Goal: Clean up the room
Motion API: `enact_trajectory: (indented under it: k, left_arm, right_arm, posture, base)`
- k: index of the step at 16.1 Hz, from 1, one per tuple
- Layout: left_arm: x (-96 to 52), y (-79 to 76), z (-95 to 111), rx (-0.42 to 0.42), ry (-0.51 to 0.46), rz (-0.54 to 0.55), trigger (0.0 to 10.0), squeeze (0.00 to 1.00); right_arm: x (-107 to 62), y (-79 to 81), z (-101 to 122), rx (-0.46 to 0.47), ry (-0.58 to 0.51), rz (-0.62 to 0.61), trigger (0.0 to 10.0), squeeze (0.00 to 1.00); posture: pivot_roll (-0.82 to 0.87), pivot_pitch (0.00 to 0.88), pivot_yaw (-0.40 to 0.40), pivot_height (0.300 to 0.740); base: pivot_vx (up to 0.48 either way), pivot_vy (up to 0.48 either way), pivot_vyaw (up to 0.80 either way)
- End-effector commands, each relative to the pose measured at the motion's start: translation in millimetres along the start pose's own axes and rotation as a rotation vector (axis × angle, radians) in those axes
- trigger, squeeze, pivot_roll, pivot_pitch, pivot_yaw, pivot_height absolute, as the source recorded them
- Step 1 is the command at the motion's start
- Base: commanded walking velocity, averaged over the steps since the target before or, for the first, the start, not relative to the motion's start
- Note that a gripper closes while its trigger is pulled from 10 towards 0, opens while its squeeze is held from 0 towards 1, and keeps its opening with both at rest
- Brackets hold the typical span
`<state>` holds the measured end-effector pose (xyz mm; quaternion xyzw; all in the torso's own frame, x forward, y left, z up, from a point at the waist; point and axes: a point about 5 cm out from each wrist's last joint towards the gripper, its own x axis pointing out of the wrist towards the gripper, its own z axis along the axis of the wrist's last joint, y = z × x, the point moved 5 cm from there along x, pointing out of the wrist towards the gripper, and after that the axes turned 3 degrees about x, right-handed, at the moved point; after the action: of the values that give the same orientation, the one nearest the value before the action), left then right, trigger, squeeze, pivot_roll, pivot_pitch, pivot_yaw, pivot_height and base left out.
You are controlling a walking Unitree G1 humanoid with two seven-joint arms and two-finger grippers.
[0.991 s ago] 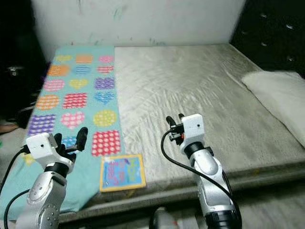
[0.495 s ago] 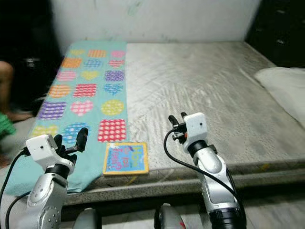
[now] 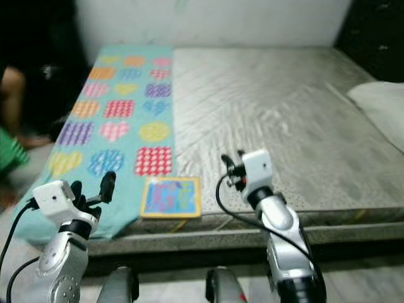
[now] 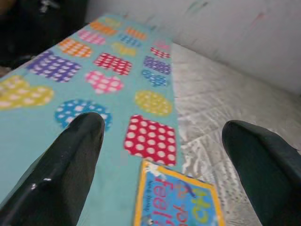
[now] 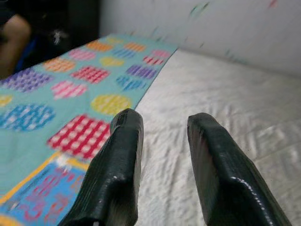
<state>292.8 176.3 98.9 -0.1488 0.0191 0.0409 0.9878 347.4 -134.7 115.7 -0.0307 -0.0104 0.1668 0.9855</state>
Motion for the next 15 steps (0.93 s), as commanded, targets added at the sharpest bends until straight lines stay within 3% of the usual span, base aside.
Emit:
enact_trajectory:
  k: [1, 4, 7, 11, 13, 15]
  left_arm:
    - [2.0, -1.4, 5.5, 0.010, -0.015, -0.001, 10.0, 0.00]
    - [-2.4, -1.7, 6.9, 0.036, -0.013, 0.006, 10.0, 0.00]
    - [-15.3, 2.2, 11.3, 0.089, -0.012, 0.020, 10.0, 0.00]
    - [-41.4, 23.3, 16.5, 0.186, 0.025, 0.047, 10.0, 0.00]
    - [-54.0, 33.5, 13.0, 0.222, 0.069, 0.042, 10.0, 0.00]
    - [-56.0, 35.6, 11.1, 0.223, 0.083, 0.041, 10.0, 0.00]
  right_arm:
    - [1.8, -0.1, 6.5, -0.011, -0.023, 0.007, 10.0, 0.00]
    - [0.4, 2.9, 7.8, -0.004, -0.023, 0.016, 10.0, 0.00]
    - [-7.3, 16.0, 3.9, 0.020, 0.000, 0.061, 10.0, 0.00]
    - [-25.7, 43.8, 1.5, 0.061, 0.045, 0.177, 10.0, 0.00]
    - [-36.3, 49.2, 0.4, 0.076, 0.068, 0.185, 10.0, 0.00]
    - [-37.7, 47.5, 0.1, 0.083, 0.075, 0.173, 10.0, 0.00]
  posture:
    - [-0.15, 0.056, -0.042, 0.633]
    - [-0.14, 0.078, -0.045, 0.633]
    - [-0.13, 0.130, -0.055, 0.633]
    - [-0.12, 0.202, -0.060, 0.633]
    - [-0.13, 0.220, -0.054, 0.633]
    - [-0.13, 0.221, -0.052, 0.633]
  base:
    - [0.000, 0.000, 0.00]
    - [0.000, 0.000, 0.00]
    - [0.000, 0.000, 0.00]
    - [0.000, 0.000, 0.00]
    - [0.000, 0.000, 0.00]
    - [0.000, 0.000, 0.00]
